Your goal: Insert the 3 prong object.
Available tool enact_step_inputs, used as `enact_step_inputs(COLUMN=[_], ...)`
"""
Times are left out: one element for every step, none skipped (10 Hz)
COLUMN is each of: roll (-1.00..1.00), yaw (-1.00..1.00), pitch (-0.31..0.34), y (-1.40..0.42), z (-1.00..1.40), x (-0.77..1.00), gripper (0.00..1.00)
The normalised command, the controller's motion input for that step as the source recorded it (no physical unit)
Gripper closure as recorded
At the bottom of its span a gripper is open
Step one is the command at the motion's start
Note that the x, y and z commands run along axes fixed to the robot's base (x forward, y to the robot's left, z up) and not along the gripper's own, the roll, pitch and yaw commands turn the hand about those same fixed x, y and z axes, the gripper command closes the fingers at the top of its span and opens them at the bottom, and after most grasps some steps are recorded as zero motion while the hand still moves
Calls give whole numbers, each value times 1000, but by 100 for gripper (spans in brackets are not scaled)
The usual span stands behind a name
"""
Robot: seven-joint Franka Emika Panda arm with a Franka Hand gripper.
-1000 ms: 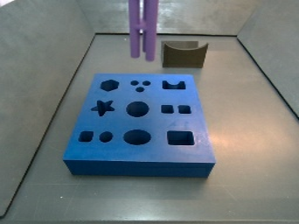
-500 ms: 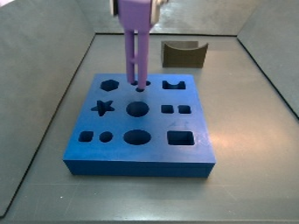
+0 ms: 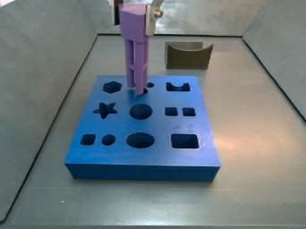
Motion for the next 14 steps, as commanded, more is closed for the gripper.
enact_step_inputs(roll=[-161,-1,0,0,13,20,33,71,161,230,227,179,156,137], yaw=[-729,-514,-534,-520,-446,-431,-380,-243,-40,6,89,106,94,40], pitch=[-84,-43,0,0,0,0,0,0,0,-9,0,-1,-30,-53], y=[166,71,140,151,91,126,83,0,0,-63,-17,0,0,0], z=[-146,-357,-386,-391,-351,-291,-274,-326,-460,-569,-594,-569,-574,-640], x=[274,3,0,-11,-49,-77,-23,0,17,74,154,129,94,106], gripper=[100,100,100,100,100,100,100,100,100,100,100,100,100,100])
